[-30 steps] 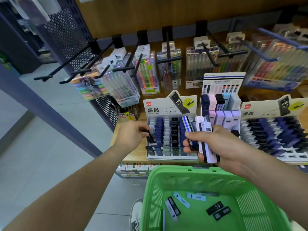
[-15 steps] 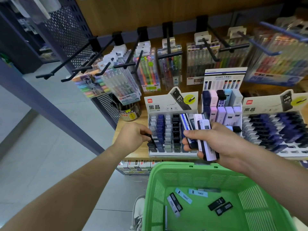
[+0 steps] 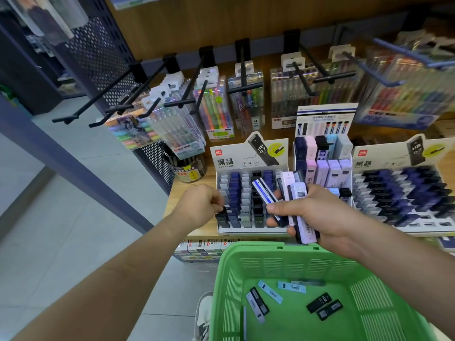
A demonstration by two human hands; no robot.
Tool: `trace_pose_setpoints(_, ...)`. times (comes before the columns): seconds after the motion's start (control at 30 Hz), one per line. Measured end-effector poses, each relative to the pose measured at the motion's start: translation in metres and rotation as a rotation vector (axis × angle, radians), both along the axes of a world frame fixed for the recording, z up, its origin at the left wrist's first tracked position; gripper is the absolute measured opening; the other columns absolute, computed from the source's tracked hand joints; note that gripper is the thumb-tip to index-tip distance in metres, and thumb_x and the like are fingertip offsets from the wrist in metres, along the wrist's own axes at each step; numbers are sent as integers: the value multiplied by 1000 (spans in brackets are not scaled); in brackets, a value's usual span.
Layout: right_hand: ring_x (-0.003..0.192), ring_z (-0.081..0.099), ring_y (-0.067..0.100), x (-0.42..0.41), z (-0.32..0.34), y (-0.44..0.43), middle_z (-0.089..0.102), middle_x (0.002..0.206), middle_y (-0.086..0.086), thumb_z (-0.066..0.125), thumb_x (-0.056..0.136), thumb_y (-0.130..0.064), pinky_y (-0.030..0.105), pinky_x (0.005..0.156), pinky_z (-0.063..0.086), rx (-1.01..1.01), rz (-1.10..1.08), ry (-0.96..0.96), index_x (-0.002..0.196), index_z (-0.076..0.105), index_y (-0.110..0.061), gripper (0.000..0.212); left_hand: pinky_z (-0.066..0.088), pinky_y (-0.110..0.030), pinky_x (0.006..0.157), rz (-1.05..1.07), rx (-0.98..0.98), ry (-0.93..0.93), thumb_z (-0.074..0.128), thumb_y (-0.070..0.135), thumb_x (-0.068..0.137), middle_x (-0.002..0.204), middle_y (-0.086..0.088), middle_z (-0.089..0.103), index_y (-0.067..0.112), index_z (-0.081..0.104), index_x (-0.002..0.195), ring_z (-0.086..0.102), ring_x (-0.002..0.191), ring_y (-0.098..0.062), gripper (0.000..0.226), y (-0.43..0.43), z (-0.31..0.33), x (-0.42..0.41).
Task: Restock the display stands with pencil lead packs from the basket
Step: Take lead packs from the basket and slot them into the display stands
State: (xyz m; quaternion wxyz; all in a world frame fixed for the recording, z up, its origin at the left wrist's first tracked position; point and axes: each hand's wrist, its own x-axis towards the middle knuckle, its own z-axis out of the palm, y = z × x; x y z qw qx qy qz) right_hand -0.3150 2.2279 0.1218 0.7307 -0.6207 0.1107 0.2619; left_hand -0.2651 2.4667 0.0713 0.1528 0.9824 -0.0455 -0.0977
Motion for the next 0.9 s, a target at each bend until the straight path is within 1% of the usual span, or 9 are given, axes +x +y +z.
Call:
trace_pose_setpoints(0.1,71,74,23,0,-1,0,76,79,8,77,78,0,21,42,46,4,-3,-1,97,61,-9,26,51,-28,85,43,-119,-77,64,15,90,96,5,72,18,76,95,63,88,-11,13,-8,22,-2)
trace_pose_setpoints(0.2,68,73,22,-1,0,1,75,77,8,76,79,1,21,42,46,6,0,-12,94,62,-9,23,57,-29,75,129,-781,124,65,20,90,92,0,74,21,75,95,65,80,-12,12,-31,56,-12)
trace_pose_setpoints(0.23,66,73,21,-1,0,1,75,75,8,76,79,1,21,42,46,-1,5,-18,93,62,-9,22,57,-27,71,95,-897,199,66,22,89,93,-2,74,22,75,96,65,78,-12,12,-38,64,-15)
trace_pose_setpoints(0.4,59,68,18,0,2,-1,71,70,8,73,81,1,21,41,44,5,-68,-27,91,66,-7,14,51,-23,60,-18,-768,209,81,9,72,74,-12,67,13,74,81,58,65,-16,11,-55,76,-24)
trace_pose_setpoints(0.5,56,67,15,2,3,-7,72,70,11,71,84,0,20,39,44,54,-176,-12,87,66,-6,8,51,-24,59,-17,-744,316,81,1,70,66,-7,67,8,68,85,59,57,-13,21,-55,77,-30)
trace_pose_setpoints(0.6,52,64,12,1,5,-12,71,69,11,73,83,-4,20,38,43,85,-189,-17,85,67,-7,7,47,-20,49,-91,-789,358,77,-5,73,66,-4,65,21,60,112,56,47,-7,49,-70,77,-38)
trace_pose_setpoints(0.67,49,62,12,0,5,-16,71,68,10,73,83,-6,20,37,42,107,-180,-2,88,69,-7,6,45,-16,47,-149,-781,316,76,-6,75,71,-7,64,36,58,116,53,44,-5,62,-81,76,-43)
trace_pose_setpoints(0.77,44,57,14,-2,5,-28,71,70,10,72,85,-10,20,38,43,107,-184,50,97,67,-7,14,48,-21,49,-126,-766,191,77,1,76,69,-9,65,46,61,102,53,47,-9,55,-94,74,-44)
trace_pose_setpoints(0.9,43,52,13,-6,6,-53,76,83,13,68,84,-7,20,38,42,39,-167,68,104,64,-8,21,57,-28,58,-46,-804,40,73,19,83,68,-10,70,40,64,99,61,58,-12,28,-114,71,-40)
